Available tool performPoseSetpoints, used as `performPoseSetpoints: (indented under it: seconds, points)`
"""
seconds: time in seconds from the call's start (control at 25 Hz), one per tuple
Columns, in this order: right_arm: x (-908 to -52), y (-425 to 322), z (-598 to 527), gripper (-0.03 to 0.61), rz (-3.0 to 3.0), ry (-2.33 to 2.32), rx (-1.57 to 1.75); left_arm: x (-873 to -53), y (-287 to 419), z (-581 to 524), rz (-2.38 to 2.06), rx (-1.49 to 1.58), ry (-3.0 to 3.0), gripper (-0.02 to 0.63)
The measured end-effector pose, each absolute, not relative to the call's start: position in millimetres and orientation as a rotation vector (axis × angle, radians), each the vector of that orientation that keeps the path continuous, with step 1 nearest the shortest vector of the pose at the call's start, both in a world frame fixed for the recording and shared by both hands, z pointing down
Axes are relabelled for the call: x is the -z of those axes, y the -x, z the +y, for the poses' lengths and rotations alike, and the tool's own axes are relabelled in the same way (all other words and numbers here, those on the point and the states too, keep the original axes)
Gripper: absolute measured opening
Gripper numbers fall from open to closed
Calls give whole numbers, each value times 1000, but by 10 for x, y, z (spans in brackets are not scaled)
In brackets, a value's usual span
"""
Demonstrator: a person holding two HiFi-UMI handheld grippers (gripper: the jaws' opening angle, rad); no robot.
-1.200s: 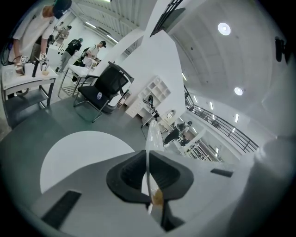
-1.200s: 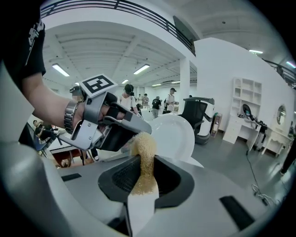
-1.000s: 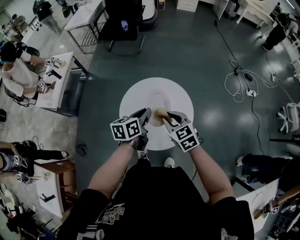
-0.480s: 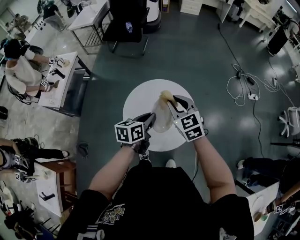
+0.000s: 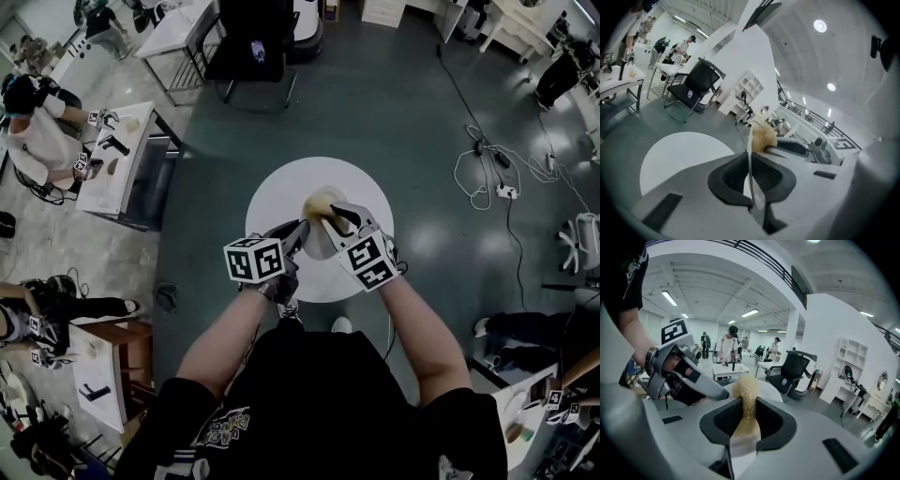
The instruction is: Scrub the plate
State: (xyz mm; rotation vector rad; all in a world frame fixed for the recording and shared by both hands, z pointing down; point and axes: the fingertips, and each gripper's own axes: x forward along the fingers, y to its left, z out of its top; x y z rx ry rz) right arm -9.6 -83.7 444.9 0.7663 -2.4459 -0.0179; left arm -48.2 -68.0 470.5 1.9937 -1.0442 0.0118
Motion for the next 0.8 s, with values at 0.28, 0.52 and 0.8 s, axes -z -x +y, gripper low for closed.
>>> performPoseSetpoints:
  seconds: [0.28,0.52,0.8]
  points:
    - [-4590,43,-690,95,-2423,-753,-51,-4680,535,-811,-1094,28,-1969,23]
    - [-4709,44,-480,95,-2409,-715,-77,-4664,538,-924,-1130,44,-1955,23]
    - [-4707,204,-226,95,-2443,-632,-78,-4675,574,-980,-1145,56,-1941,23]
